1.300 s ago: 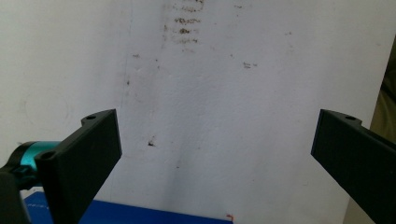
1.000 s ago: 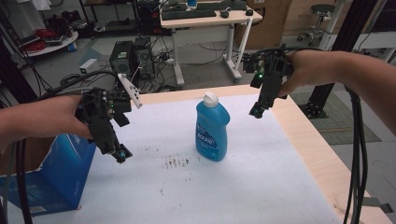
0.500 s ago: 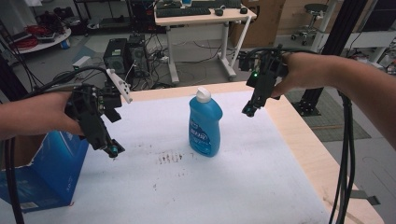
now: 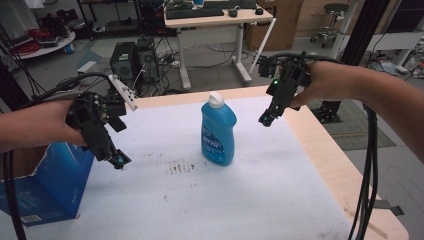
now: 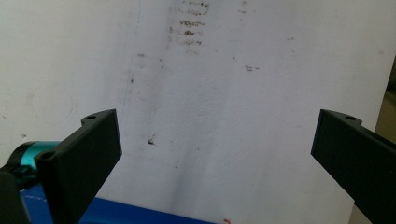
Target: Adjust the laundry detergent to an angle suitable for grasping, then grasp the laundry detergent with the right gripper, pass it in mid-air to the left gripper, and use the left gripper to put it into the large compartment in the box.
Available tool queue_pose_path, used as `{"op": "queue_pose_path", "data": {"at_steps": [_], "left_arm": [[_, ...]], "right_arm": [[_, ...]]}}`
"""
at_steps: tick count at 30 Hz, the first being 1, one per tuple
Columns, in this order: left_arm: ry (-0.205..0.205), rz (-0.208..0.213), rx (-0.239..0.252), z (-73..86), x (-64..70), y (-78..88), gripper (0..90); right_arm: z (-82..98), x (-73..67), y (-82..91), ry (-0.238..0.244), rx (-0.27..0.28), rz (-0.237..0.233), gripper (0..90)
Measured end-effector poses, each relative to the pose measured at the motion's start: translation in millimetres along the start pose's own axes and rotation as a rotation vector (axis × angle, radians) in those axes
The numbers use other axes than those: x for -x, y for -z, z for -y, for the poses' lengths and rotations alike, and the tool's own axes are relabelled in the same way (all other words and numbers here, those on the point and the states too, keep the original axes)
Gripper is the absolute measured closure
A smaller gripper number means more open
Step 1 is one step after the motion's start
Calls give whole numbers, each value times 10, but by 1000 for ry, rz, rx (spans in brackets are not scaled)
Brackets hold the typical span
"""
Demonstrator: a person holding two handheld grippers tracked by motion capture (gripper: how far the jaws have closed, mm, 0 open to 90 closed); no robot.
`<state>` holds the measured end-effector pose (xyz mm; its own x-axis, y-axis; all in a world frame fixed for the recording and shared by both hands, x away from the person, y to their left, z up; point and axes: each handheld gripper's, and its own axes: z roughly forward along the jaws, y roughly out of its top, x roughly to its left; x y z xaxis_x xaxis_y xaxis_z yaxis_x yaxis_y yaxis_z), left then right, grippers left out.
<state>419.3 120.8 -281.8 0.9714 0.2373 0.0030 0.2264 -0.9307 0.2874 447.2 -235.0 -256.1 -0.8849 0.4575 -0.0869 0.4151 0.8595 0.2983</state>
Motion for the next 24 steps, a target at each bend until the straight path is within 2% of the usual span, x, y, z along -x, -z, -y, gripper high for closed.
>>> {"op": "queue_pose_path", "data": {"at_steps": [5,16,24], "left_arm": [[0,-2,3,2,7,11,17],[-3,-3,4,23,9,20,17],[-2,-1,9,28,-9,-1,17]], "right_arm": [[20,-1,-3,-28,18,-7,9],[92,10,-64,-143,74,-18,9],[107,-65,-172,-166,87,-23,9]]}}
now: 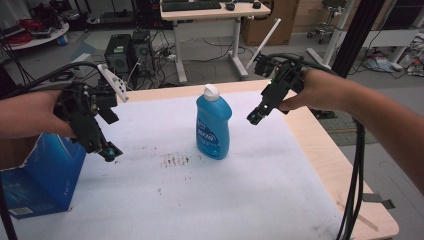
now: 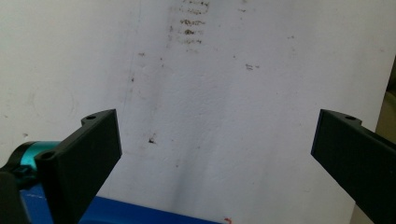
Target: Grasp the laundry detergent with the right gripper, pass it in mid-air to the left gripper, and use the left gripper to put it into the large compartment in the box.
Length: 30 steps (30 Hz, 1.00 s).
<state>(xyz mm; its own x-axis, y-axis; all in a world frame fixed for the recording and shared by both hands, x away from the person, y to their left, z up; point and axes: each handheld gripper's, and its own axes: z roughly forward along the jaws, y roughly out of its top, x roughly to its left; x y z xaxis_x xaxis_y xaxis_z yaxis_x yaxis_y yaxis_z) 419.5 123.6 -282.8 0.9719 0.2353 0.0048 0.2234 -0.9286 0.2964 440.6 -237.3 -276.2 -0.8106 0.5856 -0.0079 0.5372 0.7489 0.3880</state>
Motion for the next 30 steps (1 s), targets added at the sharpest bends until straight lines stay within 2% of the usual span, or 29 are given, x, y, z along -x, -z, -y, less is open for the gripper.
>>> {"op": "queue_pose_path", "data": {"at_steps": [7,10,20,25,30], "left_arm": [[6,1,-5,21,-10,-26,17],[7,-2,6,32,-13,-18,17],[-1,3,4,8,-19,-46,17],[4,4,2,21,-36,-48,17],[8,0,4,32,-49,-41,17]], "right_arm": [[38,-71,-96,-38,58,-19,9],[75,-122,-176,-63,94,-18,9],[130,-174,-260,-83,185,-2,9],[189,-191,-304,-109,270,6,9],[246,-206,-386,-127,307,4,9]]}}
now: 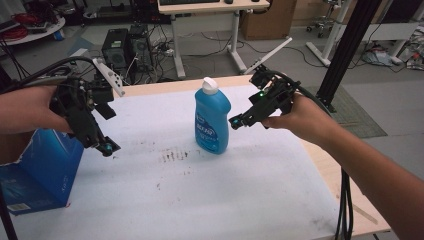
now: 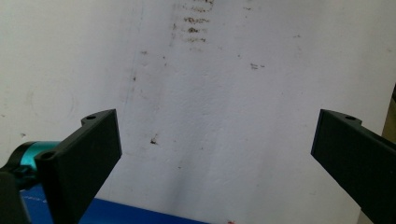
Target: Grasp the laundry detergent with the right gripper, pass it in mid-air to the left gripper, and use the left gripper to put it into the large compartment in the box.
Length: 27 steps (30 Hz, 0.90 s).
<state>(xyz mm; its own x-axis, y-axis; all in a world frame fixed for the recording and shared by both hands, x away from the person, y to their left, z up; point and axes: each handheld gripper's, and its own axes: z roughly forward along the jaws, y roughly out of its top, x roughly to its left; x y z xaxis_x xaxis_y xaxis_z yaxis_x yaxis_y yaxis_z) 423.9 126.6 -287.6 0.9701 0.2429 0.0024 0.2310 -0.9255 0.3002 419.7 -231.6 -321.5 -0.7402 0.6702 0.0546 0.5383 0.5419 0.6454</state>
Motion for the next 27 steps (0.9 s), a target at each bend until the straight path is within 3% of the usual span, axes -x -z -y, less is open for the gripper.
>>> {"op": "queue_pose_path", "data": {"at_steps": [4,9,18,27], "left_arm": [[-9,-1,0,-10,2,-2,17],[-4,0,1,-14,1,-9,17],[-6,0,4,-15,-10,-15,17],[-1,2,3,7,-34,-17,17]], "right_arm": [[45,-4,-36,-23,47,-20,9],[91,-21,-89,-32,80,-11,9],[126,-45,-173,-35,104,10,9],[161,-50,-359,-42,138,-15,10]]}}
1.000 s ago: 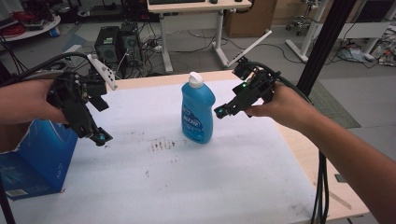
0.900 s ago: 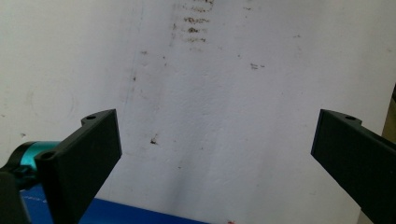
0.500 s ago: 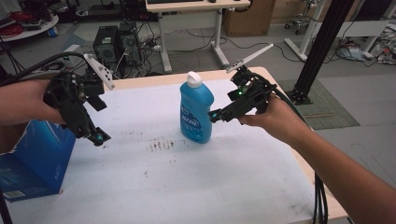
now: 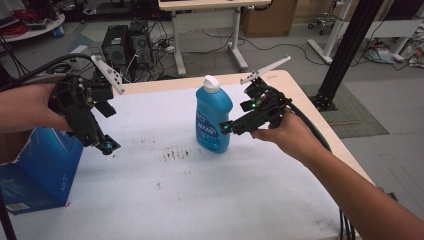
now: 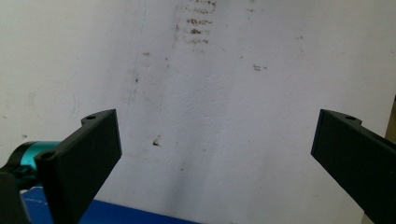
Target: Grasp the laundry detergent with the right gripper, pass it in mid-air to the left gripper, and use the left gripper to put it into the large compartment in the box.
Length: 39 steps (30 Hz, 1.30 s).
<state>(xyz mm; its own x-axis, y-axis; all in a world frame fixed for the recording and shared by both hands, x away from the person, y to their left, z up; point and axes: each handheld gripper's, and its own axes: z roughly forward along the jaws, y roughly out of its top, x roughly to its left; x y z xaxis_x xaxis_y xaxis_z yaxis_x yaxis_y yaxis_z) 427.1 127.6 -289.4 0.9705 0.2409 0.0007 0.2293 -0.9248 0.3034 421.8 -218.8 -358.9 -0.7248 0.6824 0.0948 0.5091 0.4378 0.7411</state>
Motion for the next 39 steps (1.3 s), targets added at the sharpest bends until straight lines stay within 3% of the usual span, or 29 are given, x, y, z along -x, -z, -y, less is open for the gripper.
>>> {"op": "queue_pose_path", "data": {"at_steps": [22,33,39], "left_arm": [[4,5,-4,0,-25,-30,17],[12,7,-3,19,-33,-35,17],[11,9,-3,26,-38,-29,16]], "right_arm": [[19,-31,-268,-1,59,-23,9],[71,-28,-456,-29,132,-18,10],[103,-36,-479,-32,173,-16,67]]}}
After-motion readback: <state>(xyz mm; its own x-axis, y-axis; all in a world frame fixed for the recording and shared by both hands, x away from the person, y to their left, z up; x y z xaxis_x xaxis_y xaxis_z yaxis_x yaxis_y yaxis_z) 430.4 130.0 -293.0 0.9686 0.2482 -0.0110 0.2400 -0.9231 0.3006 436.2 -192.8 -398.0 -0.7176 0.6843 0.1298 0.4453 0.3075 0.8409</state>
